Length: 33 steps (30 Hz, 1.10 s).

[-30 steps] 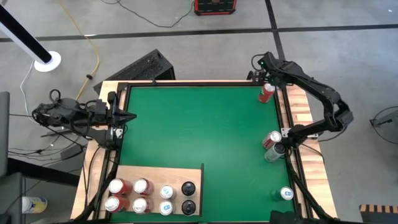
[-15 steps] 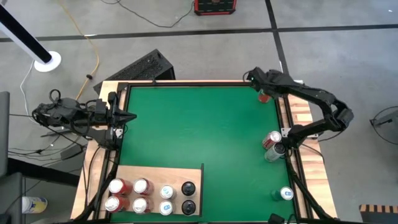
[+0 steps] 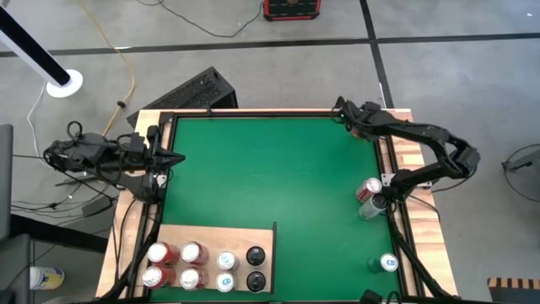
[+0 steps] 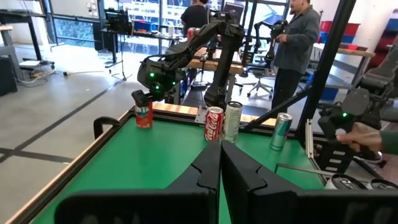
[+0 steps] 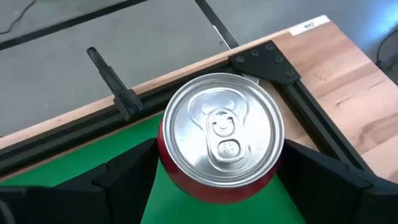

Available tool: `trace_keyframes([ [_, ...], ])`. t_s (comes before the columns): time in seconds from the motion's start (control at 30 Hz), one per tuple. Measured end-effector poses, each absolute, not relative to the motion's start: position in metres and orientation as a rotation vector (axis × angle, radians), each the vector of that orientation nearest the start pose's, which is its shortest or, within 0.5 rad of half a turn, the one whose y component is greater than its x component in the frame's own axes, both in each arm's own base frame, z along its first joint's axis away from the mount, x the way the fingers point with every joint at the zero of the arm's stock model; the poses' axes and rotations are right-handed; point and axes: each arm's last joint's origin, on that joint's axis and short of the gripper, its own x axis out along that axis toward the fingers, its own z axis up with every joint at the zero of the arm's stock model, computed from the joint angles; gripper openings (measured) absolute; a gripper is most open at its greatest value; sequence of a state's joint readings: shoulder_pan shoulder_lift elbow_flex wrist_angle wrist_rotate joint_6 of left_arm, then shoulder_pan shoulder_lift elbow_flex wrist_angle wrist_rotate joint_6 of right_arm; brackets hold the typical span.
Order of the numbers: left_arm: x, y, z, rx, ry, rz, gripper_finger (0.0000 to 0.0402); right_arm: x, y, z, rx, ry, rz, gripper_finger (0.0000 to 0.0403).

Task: Place canned beverage on shelf
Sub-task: Put the orange soda can on the shelf aligned with the other orange can

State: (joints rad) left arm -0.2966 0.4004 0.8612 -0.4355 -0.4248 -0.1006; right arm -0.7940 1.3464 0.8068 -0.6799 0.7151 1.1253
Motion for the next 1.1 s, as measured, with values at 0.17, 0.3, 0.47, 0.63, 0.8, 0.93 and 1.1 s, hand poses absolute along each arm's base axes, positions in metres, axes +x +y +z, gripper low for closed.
trace_keyframes([
  [0.17, 0.064, -0.007, 0.371, -0.137, -0.032, 0.126, 0.0000, 0.148, -0.178, 0.197, 0.798, 0.470, -1.886, 0.0340],
  [0.3, 0.064, -0.007, 0.371, -0.151, -0.033, 0.126, 0.0000, 0.147, -0.177, 0.194, 0.784, 0.498, -1.871, 0.0317],
  [0.47, 0.064, -0.007, 0.371, -0.159, -0.033, 0.126, 0.0000, 0.150, -0.176, 0.194, 0.758, 0.534, -1.832, 0.0307],
  [0.63, 0.064, -0.007, 0.371, -0.173, -0.034, 0.126, 0.0000, 0.160, -0.167, 0.201, 0.757, 0.527, -1.745, 0.0306],
  [0.8, 0.064, -0.007, 0.371, -0.188, -0.034, 0.119, 0.0000, 0.175, -0.156, 0.230, 0.757, 0.538, -1.531, 0.0303],
  [0.93, 0.065, -0.008, 0.371, -0.184, -0.033, 0.106, 0.0000, 0.192, -0.149, 0.260, 0.710, 0.508, -1.369, 0.0303],
  [1.1, 0.065, -0.008, 0.371, -0.149, -0.031, 0.107, 0.0000, 0.224, -0.126, 0.299, 0.646, 0.465, -1.153, 0.0303],
])
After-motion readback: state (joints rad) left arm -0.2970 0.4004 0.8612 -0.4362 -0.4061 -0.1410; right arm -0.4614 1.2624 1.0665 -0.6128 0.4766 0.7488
